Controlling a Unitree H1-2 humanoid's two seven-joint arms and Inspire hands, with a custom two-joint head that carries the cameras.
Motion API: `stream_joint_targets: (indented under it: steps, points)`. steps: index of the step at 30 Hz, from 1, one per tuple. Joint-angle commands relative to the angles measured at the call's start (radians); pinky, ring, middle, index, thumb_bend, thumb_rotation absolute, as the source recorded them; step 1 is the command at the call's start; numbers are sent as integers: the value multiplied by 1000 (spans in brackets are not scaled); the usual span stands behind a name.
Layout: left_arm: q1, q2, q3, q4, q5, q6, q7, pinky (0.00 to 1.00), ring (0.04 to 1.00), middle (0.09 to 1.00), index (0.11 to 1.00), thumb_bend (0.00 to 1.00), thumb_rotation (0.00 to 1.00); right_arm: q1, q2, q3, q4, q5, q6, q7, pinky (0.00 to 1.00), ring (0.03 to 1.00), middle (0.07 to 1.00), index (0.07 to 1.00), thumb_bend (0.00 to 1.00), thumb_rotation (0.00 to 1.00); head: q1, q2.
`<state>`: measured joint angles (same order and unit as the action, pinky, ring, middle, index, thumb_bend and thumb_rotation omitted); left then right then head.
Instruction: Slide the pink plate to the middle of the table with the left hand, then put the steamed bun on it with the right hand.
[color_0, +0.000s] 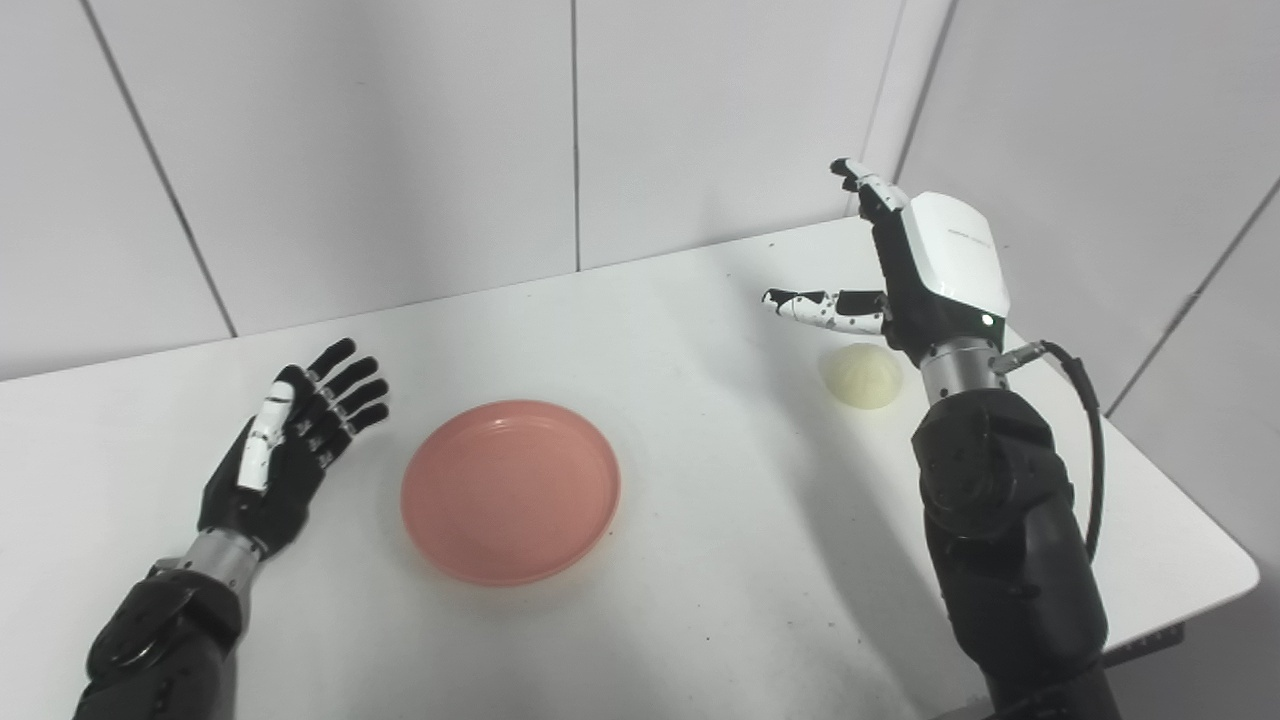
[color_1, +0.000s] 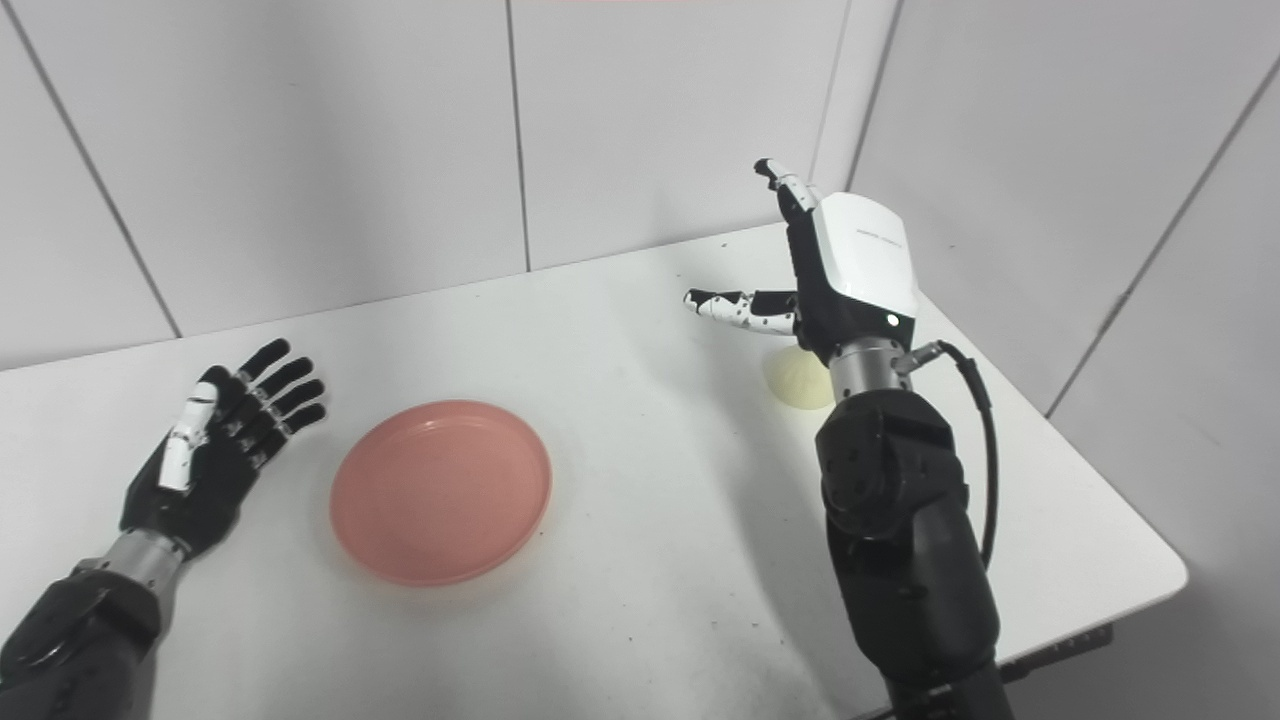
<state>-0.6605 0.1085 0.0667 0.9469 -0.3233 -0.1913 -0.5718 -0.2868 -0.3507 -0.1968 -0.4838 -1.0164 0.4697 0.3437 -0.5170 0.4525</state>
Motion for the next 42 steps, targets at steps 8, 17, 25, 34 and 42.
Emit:
stream_joint_targets:
  steps: [8,17,25,34,42]
  points:
    - [113,61,19,170,18,-7,-23,800,820,841,836,537,854,-16,-42,-76,50,-33,-1,23,673,817,846,836,836,402,-26,9]
    - [103,69,38,197,5,4,-44,786,810,836,833,546,817,-17,-63,-89,159,71,-2,-48,692,810,841,812,878,338,-35,16]
    - [97,74,49,210,3,5,-59,783,806,834,828,541,819,-30,-62,-86,257,78,0,-69,637,781,830,811,877,306,-45,24]
    - [96,79,56,212,6,9,-62,777,803,830,824,543,811,-49,-72,-71,369,123,-1,-101,632,774,834,809,858,298,-57,34]
    - [95,83,59,213,3,13,-67,779,804,829,824,538,817,-52,-88,-58,424,173,-1,-135,618,750,824,805,853,300,-59,37]
